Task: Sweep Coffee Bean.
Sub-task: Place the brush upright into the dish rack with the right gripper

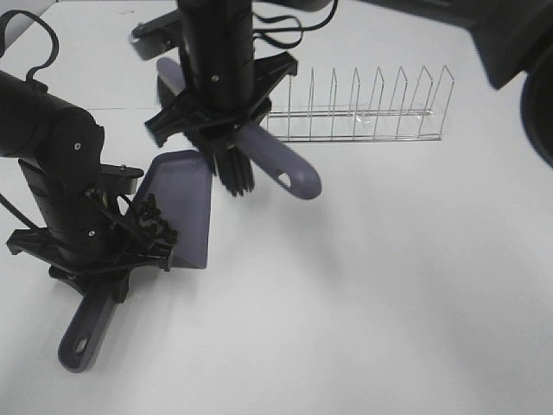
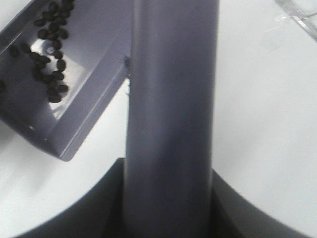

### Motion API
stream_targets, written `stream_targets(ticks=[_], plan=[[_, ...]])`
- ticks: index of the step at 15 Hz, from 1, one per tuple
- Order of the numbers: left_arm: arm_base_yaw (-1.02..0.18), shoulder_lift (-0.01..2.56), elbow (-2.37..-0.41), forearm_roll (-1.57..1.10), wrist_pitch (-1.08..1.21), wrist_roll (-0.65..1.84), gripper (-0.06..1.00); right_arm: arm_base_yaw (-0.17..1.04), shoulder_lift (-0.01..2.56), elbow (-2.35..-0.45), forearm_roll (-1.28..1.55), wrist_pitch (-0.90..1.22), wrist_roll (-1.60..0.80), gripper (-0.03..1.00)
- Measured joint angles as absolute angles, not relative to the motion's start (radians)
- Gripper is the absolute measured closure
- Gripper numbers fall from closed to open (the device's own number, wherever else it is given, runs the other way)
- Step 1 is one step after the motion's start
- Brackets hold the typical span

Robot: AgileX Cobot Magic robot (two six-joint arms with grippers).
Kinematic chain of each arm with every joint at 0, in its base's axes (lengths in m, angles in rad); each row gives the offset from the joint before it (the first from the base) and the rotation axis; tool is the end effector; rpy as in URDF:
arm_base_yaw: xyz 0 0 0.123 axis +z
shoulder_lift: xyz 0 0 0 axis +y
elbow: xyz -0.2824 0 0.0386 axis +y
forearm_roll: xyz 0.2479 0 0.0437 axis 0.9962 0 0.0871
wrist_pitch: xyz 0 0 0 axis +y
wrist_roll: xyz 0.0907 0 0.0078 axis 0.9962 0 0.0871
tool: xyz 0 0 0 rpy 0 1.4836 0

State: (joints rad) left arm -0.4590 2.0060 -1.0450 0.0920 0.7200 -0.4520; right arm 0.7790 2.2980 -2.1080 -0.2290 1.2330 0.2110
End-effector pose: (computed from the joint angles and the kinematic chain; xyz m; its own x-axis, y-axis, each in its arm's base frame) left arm 0.2981 -0.1412 0.0938 -0.9970 0.0769 -0.0032 0.0765 0.9950 0.0640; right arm 0.3621 0.3301 0.2181 -0.7712 -0.5781 -0.2665 -0.5515 0.8158 -0.1738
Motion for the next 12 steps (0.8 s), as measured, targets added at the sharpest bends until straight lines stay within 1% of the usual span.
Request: stream_targets(ticks=[4, 6, 8, 10, 12], plan=[[-0.459, 2.006, -1.045, 0.091, 0.72, -0.452, 0.6, 0.625, 2.194, -2.073, -0.224, 1.233, 0.173, 0.66], [-0.459, 2.006, -1.045, 0.091, 0.72, -0.452, 0.6, 0.53, 2.123, -2.01, -0.219, 1.231, 0.164, 0.66], [-0.459, 2.006, -1.045, 0.091, 0.72, -0.452, 0.6, 0.396, 2.045, -1.912, -0.161, 1.233, 0.133, 0.66], [-0.459, 2.006, -1.045, 0.091, 0.72, -0.452, 0.6, 0.311, 2.015, -1.855, -0.107, 1.237, 0.109, 0.66], [-0.459, 2.006, -1.045, 0.091, 0.72, -0.452, 0.6, 0.254, 2.01, -1.829, -0.089, 1.237, 0.091, 0.66]])
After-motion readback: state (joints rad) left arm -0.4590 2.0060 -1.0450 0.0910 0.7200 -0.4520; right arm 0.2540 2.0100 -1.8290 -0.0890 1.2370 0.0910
